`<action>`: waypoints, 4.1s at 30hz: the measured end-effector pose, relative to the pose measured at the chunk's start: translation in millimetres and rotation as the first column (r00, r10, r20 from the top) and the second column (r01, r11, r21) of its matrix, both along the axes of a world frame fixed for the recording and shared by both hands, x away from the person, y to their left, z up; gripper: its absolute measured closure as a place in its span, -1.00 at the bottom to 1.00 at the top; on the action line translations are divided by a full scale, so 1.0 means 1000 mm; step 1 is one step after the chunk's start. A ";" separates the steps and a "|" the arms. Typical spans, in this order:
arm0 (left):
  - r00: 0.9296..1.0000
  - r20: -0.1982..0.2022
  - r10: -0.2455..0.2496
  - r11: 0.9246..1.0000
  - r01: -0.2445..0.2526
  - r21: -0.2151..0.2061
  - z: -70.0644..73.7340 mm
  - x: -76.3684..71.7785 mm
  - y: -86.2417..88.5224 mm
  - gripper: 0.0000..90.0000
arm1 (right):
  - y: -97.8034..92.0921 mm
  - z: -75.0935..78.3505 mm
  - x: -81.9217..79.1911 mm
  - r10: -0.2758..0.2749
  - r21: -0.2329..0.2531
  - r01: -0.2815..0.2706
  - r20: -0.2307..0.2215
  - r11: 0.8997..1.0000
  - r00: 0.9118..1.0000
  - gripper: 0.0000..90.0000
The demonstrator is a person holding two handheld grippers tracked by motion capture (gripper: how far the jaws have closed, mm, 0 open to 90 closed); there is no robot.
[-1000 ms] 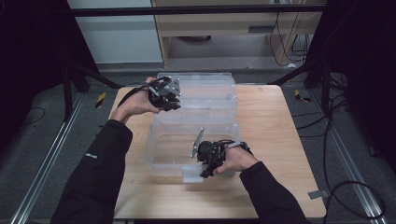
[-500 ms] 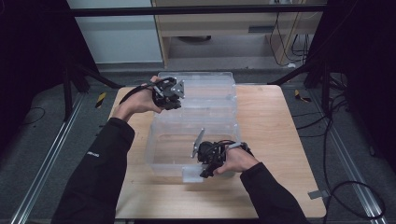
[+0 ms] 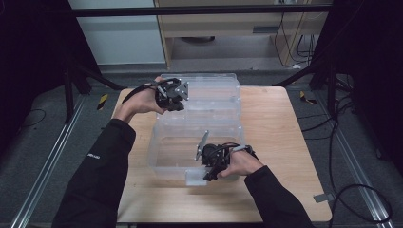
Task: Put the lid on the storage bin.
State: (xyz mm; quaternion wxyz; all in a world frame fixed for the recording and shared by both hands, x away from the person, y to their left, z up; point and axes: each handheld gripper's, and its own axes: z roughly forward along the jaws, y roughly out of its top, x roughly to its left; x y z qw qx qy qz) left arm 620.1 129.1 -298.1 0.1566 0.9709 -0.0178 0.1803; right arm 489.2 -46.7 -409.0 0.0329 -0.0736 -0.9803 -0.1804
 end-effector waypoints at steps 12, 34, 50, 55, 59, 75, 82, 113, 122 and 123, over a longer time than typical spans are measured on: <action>1.000 0.014 -0.014 1.000 0.014 0.027 0.003 -0.005 -0.002 0.93 | -0.001 -0.001 -0.001 0.006 0.011 -0.006 0.003 1.000 1.000 0.40; 0.999 0.016 -0.042 0.998 0.041 0.054 0.011 -0.030 -0.002 0.95 | -0.001 -0.001 -0.002 0.003 0.016 -0.003 -0.003 1.000 1.000 0.40; 0.998 0.044 -0.048 0.998 0.045 0.048 0.012 -0.063 0.003 0.95 | -0.002 0.000 -0.004 0.003 0.005 -0.003 -0.005 1.000 1.000 0.40; 0.998 0.048 -0.047 0.998 0.045 0.038 0.011 -0.071 0.003 0.95 | -0.002 -0.001 -0.005 0.011 0.008 -0.011 -0.004 1.000 1.000 0.40; 0.998 0.046 -0.042 0.999 0.041 0.023 0.010 -0.075 0.005 0.95 | -0.002 -0.001 -0.006 0.007 0.012 -0.007 -0.005 1.000 1.000 0.40; 0.999 0.030 -0.016 1.000 0.016 0.003 0.008 -0.092 0.008 0.95 | -0.002 0.000 -0.007 0.010 0.012 -0.010 0.004 1.000 1.000 0.40; 1.000 0.027 -0.007 1.000 0.007 -0.013 0.006 -0.098 0.009 0.95 | -0.003 0.000 -0.008 0.012 0.013 -0.012 0.006 1.000 1.000 0.40; 1.000 -0.011 0.006 1.000 -0.006 -0.026 0.002 -0.111 0.011 0.95 | -0.024 0.021 -0.012 -0.088 0.175 0.080 0.040 0.981 0.995 0.36; 1.000 -0.008 0.000 0.999 0.000 -0.032 0.002 -0.111 0.011 0.95 | -0.054 0.033 -0.013 -0.197 0.267 0.172 0.068 0.948 0.978 0.52; 1.000 -0.009 0.001 0.999 -0.001 -0.034 0.002 -0.111 0.011 0.95 | -0.057 0.033 -0.012 -0.208 0.275 0.182 0.068 0.944 0.976 0.52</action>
